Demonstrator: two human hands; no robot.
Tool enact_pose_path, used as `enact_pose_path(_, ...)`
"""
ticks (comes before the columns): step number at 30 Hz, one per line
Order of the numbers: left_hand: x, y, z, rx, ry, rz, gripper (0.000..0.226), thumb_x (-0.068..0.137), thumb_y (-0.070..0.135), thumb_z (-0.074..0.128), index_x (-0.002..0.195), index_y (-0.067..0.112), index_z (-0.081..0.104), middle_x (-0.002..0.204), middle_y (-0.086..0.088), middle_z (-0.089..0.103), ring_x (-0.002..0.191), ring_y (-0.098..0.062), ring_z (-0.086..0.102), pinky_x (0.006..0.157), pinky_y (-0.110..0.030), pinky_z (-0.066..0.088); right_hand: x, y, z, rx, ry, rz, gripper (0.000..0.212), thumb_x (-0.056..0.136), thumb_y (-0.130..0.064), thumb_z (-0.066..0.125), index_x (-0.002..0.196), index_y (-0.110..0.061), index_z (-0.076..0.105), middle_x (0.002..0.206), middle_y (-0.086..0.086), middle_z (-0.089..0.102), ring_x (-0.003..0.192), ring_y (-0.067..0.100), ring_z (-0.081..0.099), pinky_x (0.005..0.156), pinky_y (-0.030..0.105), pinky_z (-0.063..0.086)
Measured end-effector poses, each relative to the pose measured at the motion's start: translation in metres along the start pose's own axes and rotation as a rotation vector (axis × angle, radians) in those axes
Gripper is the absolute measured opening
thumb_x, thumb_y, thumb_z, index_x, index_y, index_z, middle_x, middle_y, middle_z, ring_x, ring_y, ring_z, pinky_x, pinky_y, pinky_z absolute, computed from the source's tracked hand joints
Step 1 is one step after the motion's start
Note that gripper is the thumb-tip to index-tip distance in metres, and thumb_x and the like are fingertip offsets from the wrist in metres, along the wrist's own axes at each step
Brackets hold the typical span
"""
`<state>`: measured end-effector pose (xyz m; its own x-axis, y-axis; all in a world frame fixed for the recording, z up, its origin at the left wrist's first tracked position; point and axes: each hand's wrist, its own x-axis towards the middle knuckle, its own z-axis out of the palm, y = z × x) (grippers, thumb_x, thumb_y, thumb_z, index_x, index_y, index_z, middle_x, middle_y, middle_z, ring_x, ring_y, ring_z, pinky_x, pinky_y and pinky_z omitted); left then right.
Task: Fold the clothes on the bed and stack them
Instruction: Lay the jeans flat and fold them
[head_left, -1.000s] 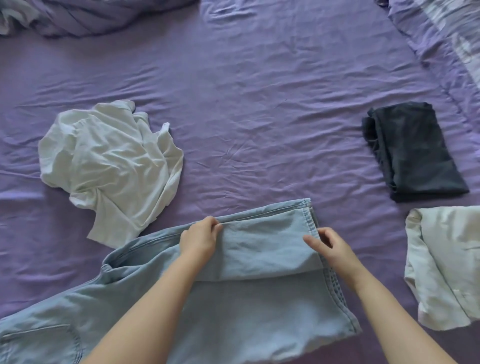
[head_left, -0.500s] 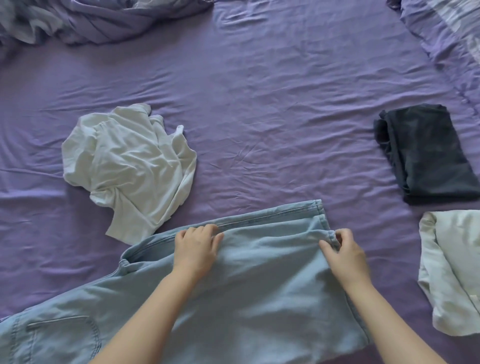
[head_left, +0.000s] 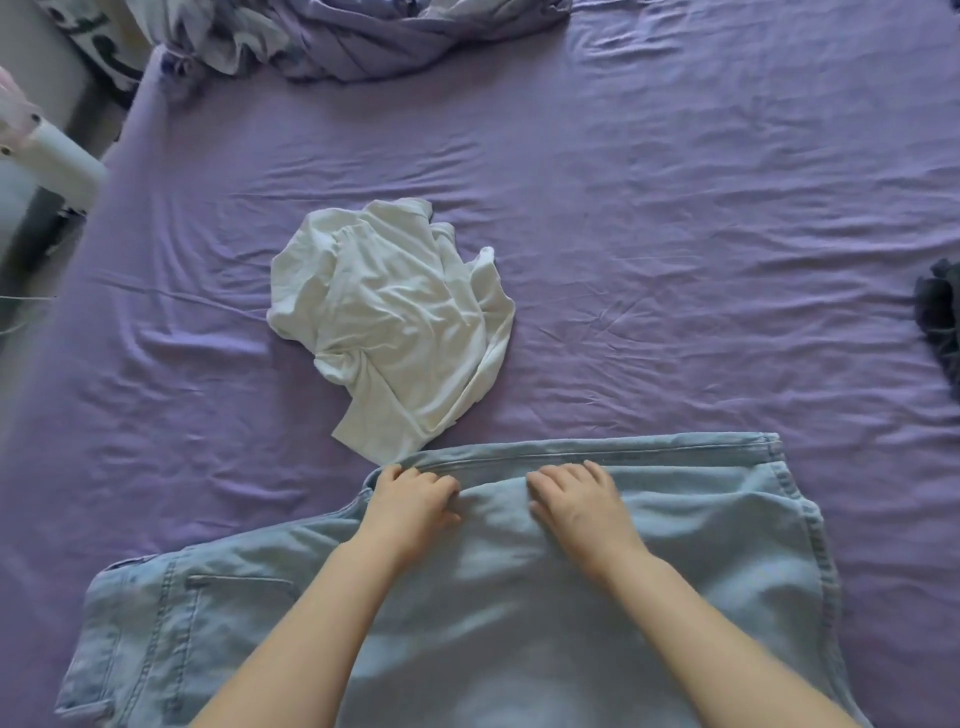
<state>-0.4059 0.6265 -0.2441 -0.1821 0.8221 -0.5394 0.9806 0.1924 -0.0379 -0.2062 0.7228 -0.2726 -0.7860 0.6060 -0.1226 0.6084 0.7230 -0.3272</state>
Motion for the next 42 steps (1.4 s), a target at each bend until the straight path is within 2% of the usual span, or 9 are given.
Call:
enact_pose_path(7, -0.004, -0.040, 0.002, 0.136, -0.035, 0.007, 0.028, 0.096, 0.038, 0.040, 0.113, 0.023, 0.056, 0.115, 0.002, 0.062, 0.115, -0.020, 0.049, 0.111, -0.038, 0.016, 0.038, -0.050, 0.020, -0.099, -0.142, -0.081, 0.026, 0.059, -0.045, 0.076, 0.066, -0.024, 0.063, 0.063, -0.005, 0.061, 0.062, 0.020, 0.062, 0.066, 0.033, 0.052)
enact_pose_path(11, -0.002, -0.062, -0.002, 0.064, 0.131, -0.082, 0.025, 0.099, 0.031, 0.039, 0.106, 0.017, 0.058, 0.105, -0.003, 0.065, 0.108, -0.026, 0.054, 0.111, -0.041, 0.018, 0.060, -0.052, 0.013, 0.002, 0.007, -0.020, 0.028, 0.060, -0.032, 0.077, 0.061, -0.018, 0.053, 0.056, -0.003, 0.052, 0.050, 0.021, 0.056, 0.048, 0.030, 0.040)
enact_pose_path(16, 0.011, -0.070, 0.004, 0.003, 0.062, 0.008, 0.020, 0.094, 0.014, 0.042, 0.108, 0.024, 0.052, 0.112, 0.002, 0.060, 0.108, -0.024, 0.047, 0.096, -0.036, 0.031, 0.077, -0.060, 0.014, 0.057, -0.185, -0.028, 0.021, 0.090, -0.032, 0.047, 0.104, -0.018, 0.051, 0.104, -0.001, 0.061, 0.104, 0.023, 0.055, 0.082, 0.035, 0.032)
enact_pose_path(19, 0.011, -0.089, 0.002, -0.100, 0.026, 0.090, 0.035, 0.089, 0.007, 0.043, 0.115, 0.029, 0.052, 0.110, 0.004, 0.059, 0.107, -0.021, 0.046, 0.084, -0.030, 0.031, 0.089, -0.058, 0.004, 0.059, -0.352, -0.069, 0.019, 0.090, -0.039, 0.048, 0.091, -0.019, 0.046, 0.107, 0.001, 0.063, 0.104, 0.025, 0.055, 0.079, 0.034, 0.030)
enact_pose_path(28, 0.042, -0.095, 0.007, -0.463, -0.045, -0.252, 0.036, 0.092, 0.006, 0.033, 0.113, 0.026, 0.053, 0.118, 0.003, 0.061, 0.111, -0.024, 0.048, 0.107, -0.038, 0.023, 0.073, 0.020, -0.028, -0.074, -0.585, 0.045, 0.040, 0.079, -0.045, 0.062, 0.063, -0.023, 0.032, 0.078, -0.010, 0.051, 0.091, 0.021, 0.053, 0.075, 0.032, 0.028)
enact_pose_path(32, 0.044, -0.071, -0.003, -0.381, -0.076, -0.439, 0.034, 0.082, -0.002, 0.032, 0.106, 0.018, 0.046, 0.107, -0.007, 0.062, 0.107, -0.027, 0.052, 0.108, -0.044, 0.023, 0.048, 0.043, -0.031, -0.138, -0.442, 0.077, 0.027, 0.084, -0.044, 0.057, 0.079, -0.026, 0.038, 0.090, -0.004, 0.058, 0.100, 0.020, 0.053, 0.082, 0.032, 0.028)
enact_pose_path(35, 0.029, -0.040, 0.001, -0.114, 0.144, -0.474, 0.029, 0.077, -0.003, 0.046, 0.099, 0.015, 0.050, 0.094, -0.008, 0.062, 0.103, -0.029, 0.053, 0.110, -0.056, 0.021, 0.024, 0.052, -0.033, -0.282, -0.328, 0.097, 0.029, 0.079, -0.045, 0.065, 0.093, -0.025, 0.049, 0.100, -0.003, 0.061, 0.104, 0.022, 0.053, 0.086, 0.034, 0.035)
enact_pose_path(38, 0.019, -0.008, 0.011, -0.014, 0.416, -0.282, 0.030, 0.055, -0.004, 0.066, 0.077, 0.014, 0.059, 0.079, -0.009, 0.057, 0.082, -0.030, 0.053, 0.081, -0.048, 0.047, -0.006, 0.076, -0.039, -0.271, -0.106, 0.128, 0.055, 0.036, -0.032, 0.092, 0.080, -0.016, 0.064, 0.076, 0.001, 0.065, 0.074, 0.028, 0.063, 0.067, 0.038, 0.050)
enact_pose_path(42, 0.021, 0.051, -0.001, -0.133, 0.356, 0.000, 0.022, 0.055, 0.009, 0.073, 0.063, 0.019, 0.055, 0.066, -0.003, 0.052, 0.056, -0.025, 0.051, 0.045, -0.031, 0.036, -0.049, 0.111, -0.044, -0.237, -0.003, 0.283, 0.061, 0.043, -0.025, 0.092, 0.097, -0.009, 0.068, 0.094, 0.011, 0.067, 0.090, 0.032, 0.062, 0.077, 0.043, 0.049)
